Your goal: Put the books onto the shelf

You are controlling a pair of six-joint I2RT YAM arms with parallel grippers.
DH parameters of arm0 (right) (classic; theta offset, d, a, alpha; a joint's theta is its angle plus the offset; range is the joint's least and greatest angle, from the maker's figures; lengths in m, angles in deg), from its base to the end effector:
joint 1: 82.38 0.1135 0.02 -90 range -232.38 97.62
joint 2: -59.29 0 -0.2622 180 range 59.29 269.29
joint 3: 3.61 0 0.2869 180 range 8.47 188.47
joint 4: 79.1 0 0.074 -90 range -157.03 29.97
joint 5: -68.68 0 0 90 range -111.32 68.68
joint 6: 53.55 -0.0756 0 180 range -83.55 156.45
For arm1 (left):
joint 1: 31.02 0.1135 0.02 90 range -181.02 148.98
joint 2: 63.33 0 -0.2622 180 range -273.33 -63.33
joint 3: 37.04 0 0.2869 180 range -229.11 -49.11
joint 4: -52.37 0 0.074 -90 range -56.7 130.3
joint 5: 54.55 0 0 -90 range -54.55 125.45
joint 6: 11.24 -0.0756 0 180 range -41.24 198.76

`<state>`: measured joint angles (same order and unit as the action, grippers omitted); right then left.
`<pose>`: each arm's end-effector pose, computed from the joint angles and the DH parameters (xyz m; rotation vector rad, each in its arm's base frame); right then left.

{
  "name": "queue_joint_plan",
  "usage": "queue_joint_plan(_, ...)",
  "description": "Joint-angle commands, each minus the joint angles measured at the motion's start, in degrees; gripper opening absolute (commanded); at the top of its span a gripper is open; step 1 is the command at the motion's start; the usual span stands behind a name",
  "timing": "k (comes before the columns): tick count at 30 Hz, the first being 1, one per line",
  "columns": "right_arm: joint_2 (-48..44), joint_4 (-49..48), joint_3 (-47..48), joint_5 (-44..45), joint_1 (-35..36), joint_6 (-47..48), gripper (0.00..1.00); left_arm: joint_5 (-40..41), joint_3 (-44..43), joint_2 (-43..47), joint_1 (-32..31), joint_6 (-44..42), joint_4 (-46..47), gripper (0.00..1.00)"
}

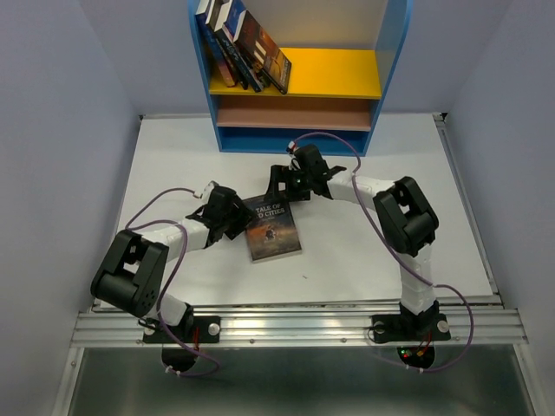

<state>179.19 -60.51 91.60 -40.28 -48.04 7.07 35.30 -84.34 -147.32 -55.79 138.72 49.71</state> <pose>0.4133 0.3121 0.1212 -0.2840 2.4524 0.9106 0.3071 -0.1419 0.1080 -0.7184 2.2703 -0.7617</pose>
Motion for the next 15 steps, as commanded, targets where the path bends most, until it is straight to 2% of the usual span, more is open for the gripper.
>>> queue_joint_plan(1,-5.02,5.58,-1.22,-4.94,0.37,0.21,1.0,-1.18,1.82,0.58,-0.71,1.3,-1.68,0.62)
queue_joint_plan(2,-5.28,6.3,-1.48,-5.12,0.37,0.29,1.0,-1.18,1.82,0.4,-0.8,1.12,-1.41,0.57)
queue_joint_plan(3,-5.46,6.74,-1.66,-5.47,0.37,0.38,1.0,-1.44,1.65,-0.56,-0.8,1.03,-1.15,0.46)
queue_joint_plan(5,-5.29,7.27,-1.4,-7.91,0.37,0.12,1.0,-1.96,1.04,-2.14,-0.8,1.03,-0.88,0.37)
queue_joint_plan(8,-3.53,7.19,0.79,-13.8,0.37,0.55,0.99,-2.49,0.16,-4.33,-0.8,0.68,-0.53,0.37)
queue_joint_plan(10,-3.18,7.19,1.94,-19.24,0.37,0.91,0.94,-2.67,-0.63,-5.31,-0.8,0.59,-0.18,0.35)
queue_joint_plan(14,-6.15,6.75,3.44,-23.04,0.37,3.02,0.67,-3.37,-1.87,-8.03,-0.8,0.59,-0.27,0.34)
queue_joint_plan(15,-6.77,6.23,3.53,-24.27,0.37,3.63,0.66,-3.46,-2.22,-8.3,-0.8,0.59,-0.27,0.34)
